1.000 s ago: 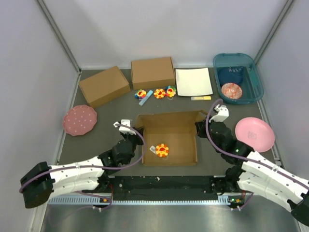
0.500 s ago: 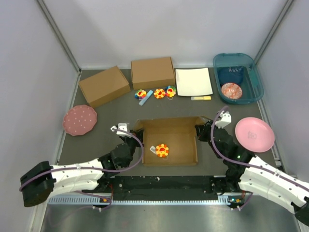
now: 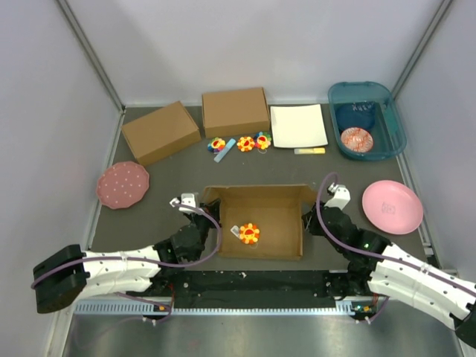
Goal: Fold the paper box
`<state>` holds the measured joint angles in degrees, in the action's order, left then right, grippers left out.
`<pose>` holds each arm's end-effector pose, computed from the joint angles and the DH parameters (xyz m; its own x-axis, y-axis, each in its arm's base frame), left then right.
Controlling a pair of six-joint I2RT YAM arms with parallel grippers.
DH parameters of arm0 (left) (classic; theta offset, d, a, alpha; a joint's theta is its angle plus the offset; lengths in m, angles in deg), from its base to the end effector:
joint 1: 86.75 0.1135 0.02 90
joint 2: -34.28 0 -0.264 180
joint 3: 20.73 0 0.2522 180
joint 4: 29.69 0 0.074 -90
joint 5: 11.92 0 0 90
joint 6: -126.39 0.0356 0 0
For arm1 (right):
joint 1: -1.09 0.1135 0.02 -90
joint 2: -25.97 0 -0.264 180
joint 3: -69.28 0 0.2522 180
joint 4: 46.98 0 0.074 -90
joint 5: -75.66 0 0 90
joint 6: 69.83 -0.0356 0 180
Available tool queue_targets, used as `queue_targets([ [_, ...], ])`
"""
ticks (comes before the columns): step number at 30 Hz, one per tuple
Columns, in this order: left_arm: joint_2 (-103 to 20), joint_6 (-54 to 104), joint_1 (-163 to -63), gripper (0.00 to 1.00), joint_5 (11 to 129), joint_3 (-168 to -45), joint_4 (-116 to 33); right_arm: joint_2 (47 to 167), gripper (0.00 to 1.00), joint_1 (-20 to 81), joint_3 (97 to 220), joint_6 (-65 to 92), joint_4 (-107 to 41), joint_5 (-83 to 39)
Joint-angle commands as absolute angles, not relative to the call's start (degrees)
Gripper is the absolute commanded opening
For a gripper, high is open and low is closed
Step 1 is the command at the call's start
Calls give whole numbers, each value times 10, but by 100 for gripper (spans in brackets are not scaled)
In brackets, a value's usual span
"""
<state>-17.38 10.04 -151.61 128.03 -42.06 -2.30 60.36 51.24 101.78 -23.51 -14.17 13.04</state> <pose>0.0972 -0.1429 0.1882 -0.1339 -0.3869 -0.9123 0.2213 0.8857 -0.4081 0.1029 0.0978 0.1942 -0.5673 0.2774 -0.7754 -0.0659 0.9233 0.3785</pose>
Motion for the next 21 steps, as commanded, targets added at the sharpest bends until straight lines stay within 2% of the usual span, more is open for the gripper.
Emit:
queue_targets([
  [1, -178, 105, -1525, 0, 1272, -404, -14, 584, 33, 522, 1019, -245, -133, 125],
  [5, -174, 128, -1526, 0, 1276, -413, -24, 572, 40, 521, 1038, -212, -118, 123],
  [8, -168, 141, -1526, 0, 1283, -426, -41, 587, 50, 521, 1074, -183, -84, 119],
  [12, -163, 155, -1526, 0, 1299, -439, -57, 593, 58, 521, 1130, -151, -35, 127],
  [17, -165, 179, -1527, 0, 1308, -450, -59, 590, 66, 521, 1164, -97, -19, 140],
  [21, -167, 196, -1526, 0, 1308, -458, -60, 617, 69, 521, 1188, -70, -22, 162],
])
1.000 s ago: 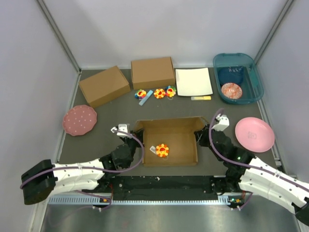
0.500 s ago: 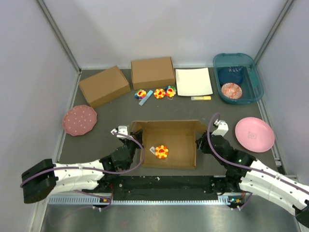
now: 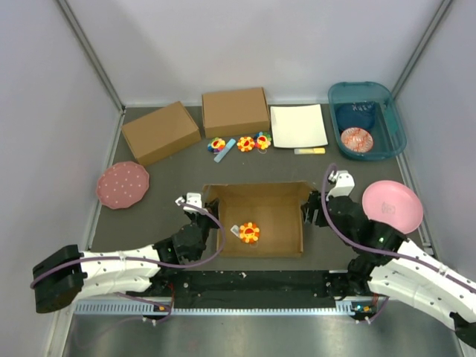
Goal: Fold the paper box
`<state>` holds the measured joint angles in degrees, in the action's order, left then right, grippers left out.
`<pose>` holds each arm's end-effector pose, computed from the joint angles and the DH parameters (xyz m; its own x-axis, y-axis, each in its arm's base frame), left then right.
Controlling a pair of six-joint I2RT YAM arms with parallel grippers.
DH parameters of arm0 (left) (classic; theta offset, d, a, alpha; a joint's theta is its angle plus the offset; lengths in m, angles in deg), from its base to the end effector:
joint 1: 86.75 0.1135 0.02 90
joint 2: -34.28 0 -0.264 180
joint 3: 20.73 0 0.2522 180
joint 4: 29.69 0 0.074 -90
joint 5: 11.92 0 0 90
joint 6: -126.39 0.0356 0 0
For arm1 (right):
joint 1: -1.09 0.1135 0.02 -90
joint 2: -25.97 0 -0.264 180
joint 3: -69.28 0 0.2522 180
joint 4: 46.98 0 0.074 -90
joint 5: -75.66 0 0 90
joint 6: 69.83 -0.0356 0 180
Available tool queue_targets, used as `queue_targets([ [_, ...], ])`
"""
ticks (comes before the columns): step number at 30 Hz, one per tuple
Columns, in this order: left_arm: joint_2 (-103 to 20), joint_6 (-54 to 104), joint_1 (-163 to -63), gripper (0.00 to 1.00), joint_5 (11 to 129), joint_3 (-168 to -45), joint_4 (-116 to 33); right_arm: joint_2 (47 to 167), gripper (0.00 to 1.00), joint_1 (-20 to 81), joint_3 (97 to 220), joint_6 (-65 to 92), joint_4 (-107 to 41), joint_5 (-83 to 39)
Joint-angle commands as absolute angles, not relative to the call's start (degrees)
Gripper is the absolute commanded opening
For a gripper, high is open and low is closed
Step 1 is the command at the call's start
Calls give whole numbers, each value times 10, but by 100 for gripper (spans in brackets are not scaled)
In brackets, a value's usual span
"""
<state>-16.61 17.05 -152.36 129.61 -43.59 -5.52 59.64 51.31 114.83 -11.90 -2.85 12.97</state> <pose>0.0964 -0.1452 0.1934 -0.1070 -0.2628 -0.9589 0.2210 0.9340 -0.2807 0.0998 0.0944 0.2554 -0.5201 0.1127 -0.8467 -0.1870 0.9522 0.2416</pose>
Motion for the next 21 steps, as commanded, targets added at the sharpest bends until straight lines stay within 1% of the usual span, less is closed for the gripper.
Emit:
queue_targets([
  [1, -166, 199, -1527, 0, 1309, -459, -60, 632, 69, 522, 1194, -59, -22, 164],
  [7, -169, 216, -1527, 0, 1308, -466, -60, 681, 68, 520, 1221, -8, -54, 170],
  [11, -168, 224, -1526, 0, 1305, -466, -59, 710, 64, 521, 1231, 17, -65, 181],
  [17, -169, 227, -1527, 0, 1307, -465, -59, 713, 58, 520, 1214, 43, -120, 189],
  [21, -171, 226, -1527, 0, 1304, -471, -71, 709, 56, 520, 1191, 53, -173, 187],
])
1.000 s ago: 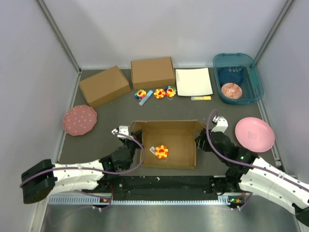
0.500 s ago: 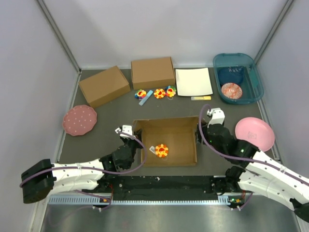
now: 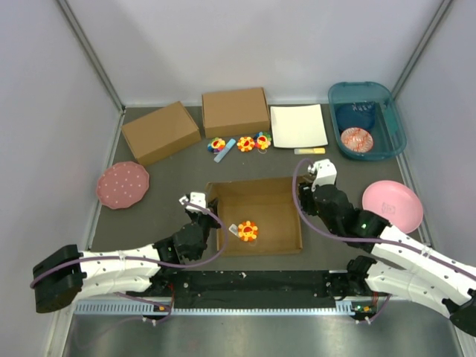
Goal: Fold the paper box
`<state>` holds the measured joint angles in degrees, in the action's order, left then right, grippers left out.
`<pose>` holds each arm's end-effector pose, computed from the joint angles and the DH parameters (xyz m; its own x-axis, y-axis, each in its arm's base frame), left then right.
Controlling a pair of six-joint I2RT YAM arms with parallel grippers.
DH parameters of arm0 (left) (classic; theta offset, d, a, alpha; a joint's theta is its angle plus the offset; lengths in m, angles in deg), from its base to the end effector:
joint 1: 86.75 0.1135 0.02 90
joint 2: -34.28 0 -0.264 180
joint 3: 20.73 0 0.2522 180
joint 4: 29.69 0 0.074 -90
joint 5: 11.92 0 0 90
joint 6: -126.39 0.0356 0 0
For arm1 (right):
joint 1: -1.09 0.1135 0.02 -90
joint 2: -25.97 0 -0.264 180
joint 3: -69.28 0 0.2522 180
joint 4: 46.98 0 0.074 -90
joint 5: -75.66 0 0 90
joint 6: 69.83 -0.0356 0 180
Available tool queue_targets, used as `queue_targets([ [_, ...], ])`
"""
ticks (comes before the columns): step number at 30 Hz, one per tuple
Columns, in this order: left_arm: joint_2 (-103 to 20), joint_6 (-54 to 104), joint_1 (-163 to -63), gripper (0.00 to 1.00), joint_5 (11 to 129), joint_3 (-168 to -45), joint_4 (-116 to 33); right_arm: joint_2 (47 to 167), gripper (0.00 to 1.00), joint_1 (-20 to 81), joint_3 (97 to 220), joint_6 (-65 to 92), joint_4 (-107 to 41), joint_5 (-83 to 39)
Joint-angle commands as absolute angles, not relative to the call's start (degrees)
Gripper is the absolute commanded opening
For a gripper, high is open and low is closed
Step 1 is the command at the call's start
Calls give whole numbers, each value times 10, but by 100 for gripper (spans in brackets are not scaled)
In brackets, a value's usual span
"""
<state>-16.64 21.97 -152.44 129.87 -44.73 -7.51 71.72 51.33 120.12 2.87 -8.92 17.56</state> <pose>0.0972 -0.1472 0.1963 -0.0930 -0.1682 -0.9814 0.2253 0.9565 -0.1853 0.1260 0.1221 0.2683 -0.4421 -0.1366 -0.8865 -0.2489 0.9682 -0.0251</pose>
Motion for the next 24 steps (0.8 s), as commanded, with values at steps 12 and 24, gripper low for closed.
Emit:
queue_targets([
  [12, -185, 238, -1525, 0, 1299, -487, -79, 727, 38, 520, 1180, 54, -191, 172],
  [24, -199, 233, -1524, 0, 1294, -507, -104, 738, 50, 509, 1171, 25, -170, 176],
])
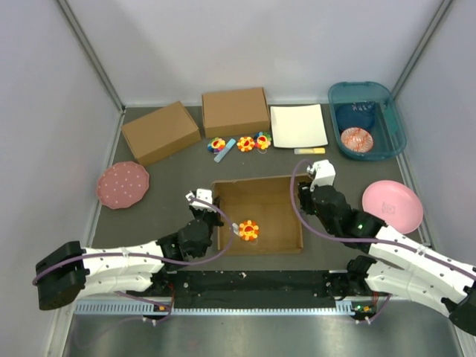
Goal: Fold the paper box
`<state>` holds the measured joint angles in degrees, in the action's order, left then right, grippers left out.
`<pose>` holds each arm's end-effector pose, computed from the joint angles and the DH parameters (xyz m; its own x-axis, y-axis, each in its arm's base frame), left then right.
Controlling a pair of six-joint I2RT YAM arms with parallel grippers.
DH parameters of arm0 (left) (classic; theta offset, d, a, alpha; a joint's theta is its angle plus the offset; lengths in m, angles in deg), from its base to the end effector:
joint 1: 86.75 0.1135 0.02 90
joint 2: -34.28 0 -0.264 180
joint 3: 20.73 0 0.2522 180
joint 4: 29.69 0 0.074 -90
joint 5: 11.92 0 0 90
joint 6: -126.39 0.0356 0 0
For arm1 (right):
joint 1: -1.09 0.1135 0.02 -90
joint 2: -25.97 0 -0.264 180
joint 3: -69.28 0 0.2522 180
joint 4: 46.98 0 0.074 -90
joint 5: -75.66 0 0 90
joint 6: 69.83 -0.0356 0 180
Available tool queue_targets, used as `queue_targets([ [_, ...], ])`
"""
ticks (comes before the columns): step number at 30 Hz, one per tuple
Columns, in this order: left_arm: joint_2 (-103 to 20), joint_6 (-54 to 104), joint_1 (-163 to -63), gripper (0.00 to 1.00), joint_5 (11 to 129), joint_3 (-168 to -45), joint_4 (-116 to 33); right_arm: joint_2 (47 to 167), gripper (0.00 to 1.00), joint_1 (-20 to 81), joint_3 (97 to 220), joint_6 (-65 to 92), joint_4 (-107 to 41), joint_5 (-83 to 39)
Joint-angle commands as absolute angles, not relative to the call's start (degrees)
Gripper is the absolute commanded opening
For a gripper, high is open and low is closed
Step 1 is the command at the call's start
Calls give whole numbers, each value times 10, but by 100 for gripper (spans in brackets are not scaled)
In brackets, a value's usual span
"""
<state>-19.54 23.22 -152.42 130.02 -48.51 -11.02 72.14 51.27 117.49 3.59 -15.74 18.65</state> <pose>0.1021 -0.1578 0.2036 -0.1061 -0.1062 -0.9887 0.2217 0.9667 -0.1276 0.1301 0.1257 0.2623 -0.3964 -0.1017 -0.9124 -0.2366 0.9716 -0.0055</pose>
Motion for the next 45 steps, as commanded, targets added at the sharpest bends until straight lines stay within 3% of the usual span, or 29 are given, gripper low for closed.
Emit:
queue_targets([
  [1, -199, 233, -1525, 0, 1294, -507, -105, 740, 43, 509, 1171, 24, -174, 170],
  [4, -199, 229, -1525, 0, 1294, -506, -107, 748, 35, 509, 1171, 23, -179, 161],
  [15, -199, 235, -1525, 0, 1291, -505, -111, 763, 21, 507, 1172, 20, -199, 152],
  [18, -194, 236, -1524, 0, 1290, -507, -117, 759, 9, 508, 1171, 16, -201, 151],
  [22, -197, 246, -1524, 0, 1298, -502, -101, 755, 0, 507, 1171, -7, -199, 131],
  [29, -215, 253, -1522, 0, 1305, -505, -77, 753, 0, 509, 1165, -78, -182, 76],
  [45, -215, 188, -1522, 0, 1309, -424, -2, 663, 0, 523, 1031, -137, -187, 82],
])
